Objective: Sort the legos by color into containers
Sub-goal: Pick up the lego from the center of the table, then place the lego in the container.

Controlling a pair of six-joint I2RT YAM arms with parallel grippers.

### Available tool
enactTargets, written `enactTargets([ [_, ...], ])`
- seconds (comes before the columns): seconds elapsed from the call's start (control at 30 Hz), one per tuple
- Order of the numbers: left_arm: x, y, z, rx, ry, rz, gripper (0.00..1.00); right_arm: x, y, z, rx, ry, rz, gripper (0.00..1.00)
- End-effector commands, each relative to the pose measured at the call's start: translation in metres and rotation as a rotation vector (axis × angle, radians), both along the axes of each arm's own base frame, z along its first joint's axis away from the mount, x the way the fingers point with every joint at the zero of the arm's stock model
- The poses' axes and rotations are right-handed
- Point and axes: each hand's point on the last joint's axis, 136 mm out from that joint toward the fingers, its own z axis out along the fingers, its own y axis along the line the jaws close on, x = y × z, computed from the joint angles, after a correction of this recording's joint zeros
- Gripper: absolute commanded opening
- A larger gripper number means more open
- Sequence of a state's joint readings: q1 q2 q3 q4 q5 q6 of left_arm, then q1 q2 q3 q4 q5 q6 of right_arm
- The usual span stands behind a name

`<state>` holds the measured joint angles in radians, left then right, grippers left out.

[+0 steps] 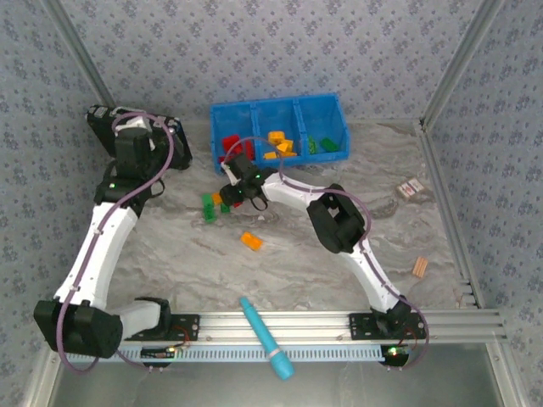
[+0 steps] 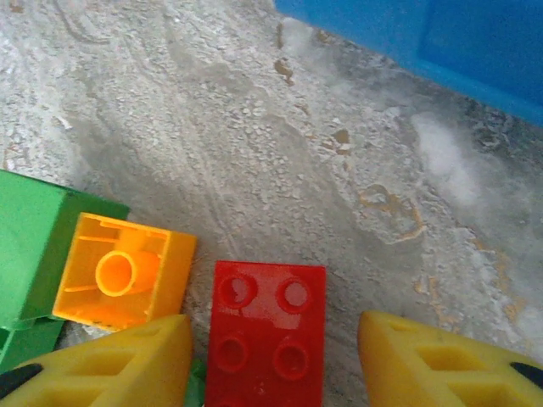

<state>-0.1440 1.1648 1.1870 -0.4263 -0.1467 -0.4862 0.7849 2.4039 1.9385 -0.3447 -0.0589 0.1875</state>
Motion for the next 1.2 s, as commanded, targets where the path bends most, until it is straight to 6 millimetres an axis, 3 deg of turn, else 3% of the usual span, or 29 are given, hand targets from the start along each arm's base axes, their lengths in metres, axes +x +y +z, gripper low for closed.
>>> enactTargets([
  [0.0, -0.015, 0.011, 0.002, 0.03, 0.008, 0.012, 0.67, 0.0, -0.025, -0.038, -0.116, 0.073, -0.052, 0.49],
  [0.17, -0.02, 0.016, -0.001, 0.026, 0.025, 0.007, 0.67, 0.004, -0.038, -0.041, -0.151, 0.087, -0.078, 0.39],
  [0.27, -0.023, 0.018, -0.003, 0.029, 0.031, 0.004, 0.67, 0.006, -0.043, -0.028, -0.127, 0.08, -0.081, 0.34],
  [0.57, -0.033, 0.022, -0.018, 0.016, 0.063, 0.008, 0.67, 0.018, -0.041, 0.047, -0.015, -0.01, -0.066, 0.32],
  [0.67, -0.037, 0.004, -0.043, -0.064, 0.127, -0.058, 0.65, 0.029, -0.038, 0.08, 0.029, -0.067, -0.063, 0.32],
  [0.73, -0.045, -0.008, -0.071, -0.108, 0.21, -0.085, 0.65, 0.04, -0.036, 0.099, 0.052, -0.113, -0.062, 0.32],
  [0.83, -0.059, -0.029, -0.106, -0.143, 0.297, -0.12, 0.65, 0.061, -0.034, 0.116, 0.083, -0.161, -0.074, 0.32],
  [1.03, -0.079, -0.088, -0.154, -0.218, 0.435, -0.209, 0.65, 0.099, -0.024, 0.116, 0.135, -0.181, -0.087, 0.33],
  [1.17, -0.082, -0.1, -0.179, -0.242, 0.508, -0.174, 0.66, 0.121, -0.023, 0.099, 0.177, -0.165, -0.11, 0.36],
])
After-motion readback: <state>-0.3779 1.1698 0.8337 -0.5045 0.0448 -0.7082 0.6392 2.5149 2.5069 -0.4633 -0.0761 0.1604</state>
